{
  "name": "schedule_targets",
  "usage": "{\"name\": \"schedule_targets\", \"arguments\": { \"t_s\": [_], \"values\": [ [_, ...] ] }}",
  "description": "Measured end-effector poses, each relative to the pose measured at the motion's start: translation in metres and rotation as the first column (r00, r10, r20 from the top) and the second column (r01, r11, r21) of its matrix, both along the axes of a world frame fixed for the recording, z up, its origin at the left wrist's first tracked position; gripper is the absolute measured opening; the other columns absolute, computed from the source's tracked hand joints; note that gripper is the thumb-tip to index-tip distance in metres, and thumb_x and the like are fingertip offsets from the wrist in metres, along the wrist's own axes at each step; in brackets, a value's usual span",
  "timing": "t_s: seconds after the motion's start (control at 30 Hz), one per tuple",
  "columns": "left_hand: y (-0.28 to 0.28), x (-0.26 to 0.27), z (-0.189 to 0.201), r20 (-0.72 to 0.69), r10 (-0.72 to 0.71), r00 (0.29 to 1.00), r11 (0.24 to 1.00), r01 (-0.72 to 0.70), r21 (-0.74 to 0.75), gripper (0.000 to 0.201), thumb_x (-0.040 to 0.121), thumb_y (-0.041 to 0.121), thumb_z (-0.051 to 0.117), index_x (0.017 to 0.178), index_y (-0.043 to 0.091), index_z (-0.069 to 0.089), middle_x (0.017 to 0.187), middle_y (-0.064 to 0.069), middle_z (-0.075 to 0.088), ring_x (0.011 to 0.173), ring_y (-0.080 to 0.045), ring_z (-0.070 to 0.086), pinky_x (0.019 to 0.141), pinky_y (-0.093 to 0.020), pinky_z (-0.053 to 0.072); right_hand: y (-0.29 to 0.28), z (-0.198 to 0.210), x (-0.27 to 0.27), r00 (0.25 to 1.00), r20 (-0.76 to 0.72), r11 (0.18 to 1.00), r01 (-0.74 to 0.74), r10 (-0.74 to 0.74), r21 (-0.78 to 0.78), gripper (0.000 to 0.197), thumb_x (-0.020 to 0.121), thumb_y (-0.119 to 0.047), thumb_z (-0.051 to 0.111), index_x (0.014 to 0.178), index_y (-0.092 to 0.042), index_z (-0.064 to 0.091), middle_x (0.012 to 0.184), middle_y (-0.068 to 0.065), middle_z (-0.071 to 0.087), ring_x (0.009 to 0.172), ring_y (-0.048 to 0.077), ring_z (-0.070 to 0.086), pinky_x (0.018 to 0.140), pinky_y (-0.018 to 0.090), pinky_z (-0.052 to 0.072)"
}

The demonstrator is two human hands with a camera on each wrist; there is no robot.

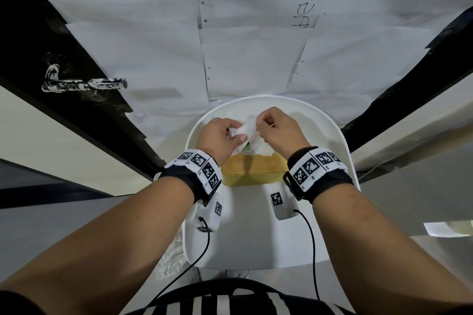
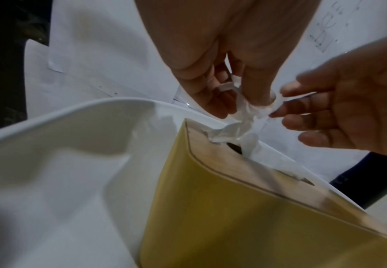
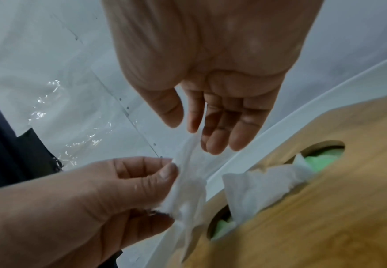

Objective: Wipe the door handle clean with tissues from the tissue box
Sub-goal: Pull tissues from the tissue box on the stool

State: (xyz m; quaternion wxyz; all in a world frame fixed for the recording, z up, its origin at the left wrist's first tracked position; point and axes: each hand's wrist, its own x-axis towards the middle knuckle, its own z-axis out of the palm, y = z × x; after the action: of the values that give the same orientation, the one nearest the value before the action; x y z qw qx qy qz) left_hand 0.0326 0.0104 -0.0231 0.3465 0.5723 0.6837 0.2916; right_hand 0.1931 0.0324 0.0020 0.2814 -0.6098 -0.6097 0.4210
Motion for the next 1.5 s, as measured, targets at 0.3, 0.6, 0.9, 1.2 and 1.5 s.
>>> {"name": "schedule_targets", "arguments": {
  "t_s": [0.3,0.6,0.9,1.2,1.5],
  "values": [
    [0.001,0.005,-0.003,0.097,0.025,0.995,0.999,-0.027,0.024,0.020,0.085,0.016,0.068,0.105,0.019,0.067,0.088,0.001,0.064,0.075,-0.009,0.061,0.076,-0.020,0.052,0.002,-0.003,0.014,0.987,0.144,0.995,0.054,-0.066,0.083,0.030,0.086,-0.002,0.038,0.093,-0.019,0.061,0.100,0.007,0.055,0.075,0.024,0.060,0.059,0.031,0.049],
    [-0.003,0.010,-0.019,-0.173,-0.233,0.957,0.970,0.216,-0.111,0.043,0.085,0.023,0.066,0.127,0.022,0.058,0.115,-0.003,0.056,0.101,-0.020,0.057,0.094,-0.031,0.045,0.000,-0.006,0.016,0.982,0.181,0.998,0.040,-0.047,0.046,0.034,0.085,0.001,0.039,0.098,-0.018,0.064,0.110,0.004,0.055,0.085,0.024,0.065,0.076,0.033,0.053],
    [-0.014,0.017,-0.021,-0.454,-0.485,0.747,0.872,0.452,-0.187,0.038,0.095,0.032,0.043,0.133,0.038,0.044,0.131,0.015,0.052,0.124,-0.020,0.033,0.097,-0.041,0.027,0.007,0.004,0.030,0.972,0.199,0.986,0.103,-0.127,0.130,0.034,0.086,-0.001,0.040,0.106,-0.018,0.062,0.099,0.003,0.057,0.063,0.008,0.046,0.071,0.024,0.040],
    [-0.010,0.020,-0.006,-0.438,-0.496,0.750,0.868,0.426,-0.254,0.031,0.094,0.026,0.045,0.124,0.033,0.051,0.128,0.010,0.053,0.123,-0.019,0.040,0.100,-0.041,0.028,-0.001,0.015,0.023,0.982,0.162,0.992,0.081,-0.096,0.099,0.028,0.088,-0.007,0.043,0.102,-0.019,0.065,0.093,0.001,0.055,0.060,0.007,0.048,0.062,0.020,0.041],
    [-0.013,-0.009,0.028,-0.055,-0.213,0.976,0.970,0.205,-0.130,0.046,0.101,0.026,0.041,0.146,0.020,0.035,0.136,-0.003,0.053,0.122,-0.019,0.051,0.096,-0.019,0.032,-0.009,0.036,0.000,0.998,0.024,0.998,0.062,-0.062,0.015,0.024,0.083,-0.009,0.046,0.084,-0.030,0.057,0.074,-0.008,0.056,0.058,0.016,0.053,0.062,0.033,0.052]
  ]
}}
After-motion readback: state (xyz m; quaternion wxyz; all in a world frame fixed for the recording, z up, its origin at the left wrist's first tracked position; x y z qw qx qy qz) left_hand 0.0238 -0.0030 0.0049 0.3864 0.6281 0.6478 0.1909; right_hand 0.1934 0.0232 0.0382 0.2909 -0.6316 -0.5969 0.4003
